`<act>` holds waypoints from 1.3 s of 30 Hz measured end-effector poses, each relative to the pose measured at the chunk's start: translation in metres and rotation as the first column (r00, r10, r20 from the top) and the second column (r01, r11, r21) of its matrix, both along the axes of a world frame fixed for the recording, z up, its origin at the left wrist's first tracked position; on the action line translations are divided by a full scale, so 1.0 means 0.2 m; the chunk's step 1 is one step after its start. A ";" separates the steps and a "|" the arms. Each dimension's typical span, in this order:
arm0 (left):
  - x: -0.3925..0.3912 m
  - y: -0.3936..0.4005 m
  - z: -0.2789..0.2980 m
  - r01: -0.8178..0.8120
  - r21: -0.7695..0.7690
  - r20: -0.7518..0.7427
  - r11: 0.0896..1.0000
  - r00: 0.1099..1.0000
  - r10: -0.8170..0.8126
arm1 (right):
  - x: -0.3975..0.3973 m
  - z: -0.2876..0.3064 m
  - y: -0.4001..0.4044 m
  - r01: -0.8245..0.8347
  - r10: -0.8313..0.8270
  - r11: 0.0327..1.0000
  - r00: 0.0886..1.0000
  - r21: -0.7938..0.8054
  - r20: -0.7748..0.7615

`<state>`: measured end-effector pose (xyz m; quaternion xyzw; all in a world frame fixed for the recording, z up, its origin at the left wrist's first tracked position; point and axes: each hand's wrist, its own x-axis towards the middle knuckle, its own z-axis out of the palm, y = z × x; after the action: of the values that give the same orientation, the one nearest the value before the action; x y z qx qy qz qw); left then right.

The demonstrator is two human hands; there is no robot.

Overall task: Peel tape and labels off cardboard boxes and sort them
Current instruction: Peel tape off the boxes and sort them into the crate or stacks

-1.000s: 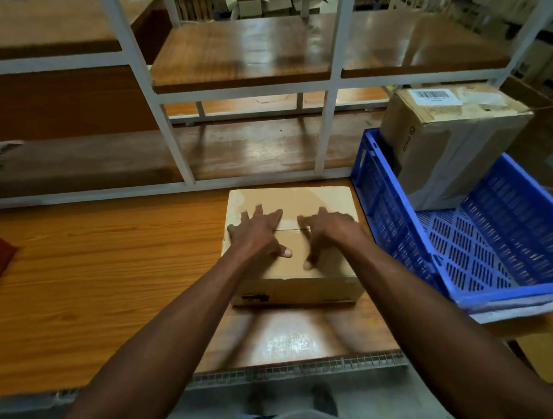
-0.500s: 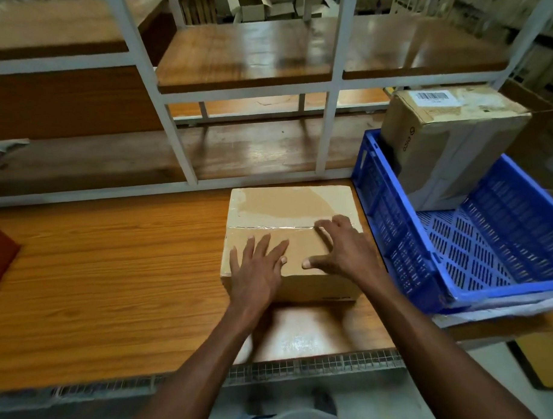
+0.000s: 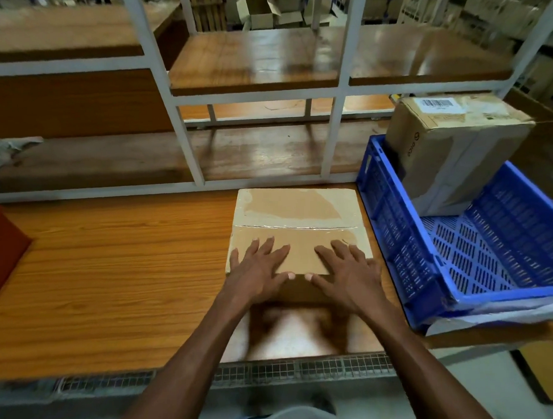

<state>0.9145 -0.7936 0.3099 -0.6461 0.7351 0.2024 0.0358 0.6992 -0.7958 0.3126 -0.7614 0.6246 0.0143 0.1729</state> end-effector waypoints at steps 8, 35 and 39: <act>0.08 0.22 -0.24 -0.243 -0.237 -0.177 0.941 0.963 0.204 | -0.18 -0.20 0.09 0.213 -0.157 0.965 0.935 -0.150 0.319; 0.11 -0.40 0.27 -0.345 -0.267 -0.301 0.900 0.917 0.262 | -0.10 0.37 -0.53 0.109 -0.100 0.993 0.984 -0.052 0.147; 0.10 -0.49 0.33 -0.248 -0.318 -0.126 0.915 0.968 0.218 | -0.06 0.39 -0.58 0.082 -0.078 0.996 0.988 -0.031 0.130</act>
<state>0.9353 -0.8908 0.3751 -0.7162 0.6773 0.1071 -0.1299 0.6879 -0.9111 0.3910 -0.7381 0.6425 -0.0532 0.1993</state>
